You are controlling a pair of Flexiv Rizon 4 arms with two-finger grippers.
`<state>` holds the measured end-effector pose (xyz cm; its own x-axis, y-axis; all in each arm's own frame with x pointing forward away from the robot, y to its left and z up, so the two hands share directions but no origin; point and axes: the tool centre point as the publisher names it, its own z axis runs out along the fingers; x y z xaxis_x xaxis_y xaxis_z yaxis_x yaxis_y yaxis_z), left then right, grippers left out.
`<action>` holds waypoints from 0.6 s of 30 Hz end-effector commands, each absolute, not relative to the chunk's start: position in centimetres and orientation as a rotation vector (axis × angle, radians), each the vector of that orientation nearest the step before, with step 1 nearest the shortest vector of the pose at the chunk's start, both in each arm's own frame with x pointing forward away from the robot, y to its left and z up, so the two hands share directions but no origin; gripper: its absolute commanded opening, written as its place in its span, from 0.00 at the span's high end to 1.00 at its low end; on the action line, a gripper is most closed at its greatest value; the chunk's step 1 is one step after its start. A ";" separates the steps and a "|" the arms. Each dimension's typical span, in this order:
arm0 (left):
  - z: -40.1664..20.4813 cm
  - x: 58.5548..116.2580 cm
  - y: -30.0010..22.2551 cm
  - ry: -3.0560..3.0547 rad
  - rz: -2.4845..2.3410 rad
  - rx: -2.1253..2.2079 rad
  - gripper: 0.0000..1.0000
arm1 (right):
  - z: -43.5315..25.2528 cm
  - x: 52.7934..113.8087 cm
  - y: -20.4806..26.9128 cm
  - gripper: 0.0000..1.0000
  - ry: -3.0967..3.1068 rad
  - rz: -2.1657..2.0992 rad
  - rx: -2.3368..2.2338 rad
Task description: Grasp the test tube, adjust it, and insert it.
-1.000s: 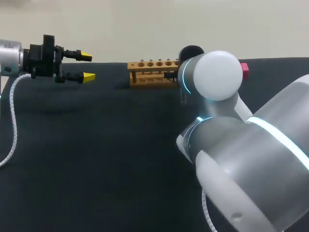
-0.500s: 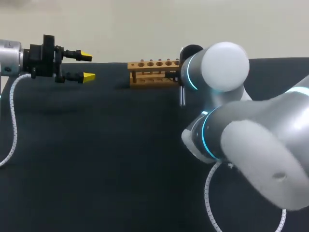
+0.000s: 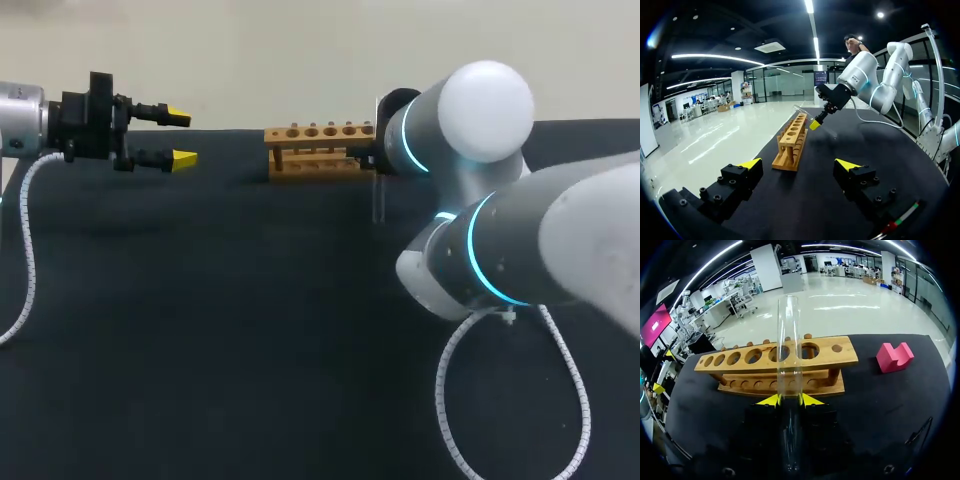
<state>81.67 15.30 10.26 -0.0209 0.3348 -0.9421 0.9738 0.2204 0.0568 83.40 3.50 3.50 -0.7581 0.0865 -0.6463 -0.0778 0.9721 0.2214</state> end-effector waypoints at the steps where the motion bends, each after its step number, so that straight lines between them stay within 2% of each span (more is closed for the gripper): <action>1: 10.2 81.7 15.3 1.535 -0.841 1.281 0.00 | 3.4 83.8 3.3 1.00 2.511 0.333 -0.012; 18: 10.2 81.7 15.3 1.535 -0.841 1.281 0.00 | 4.0 83.0 2.9 1.00 2.476 0.298 0.030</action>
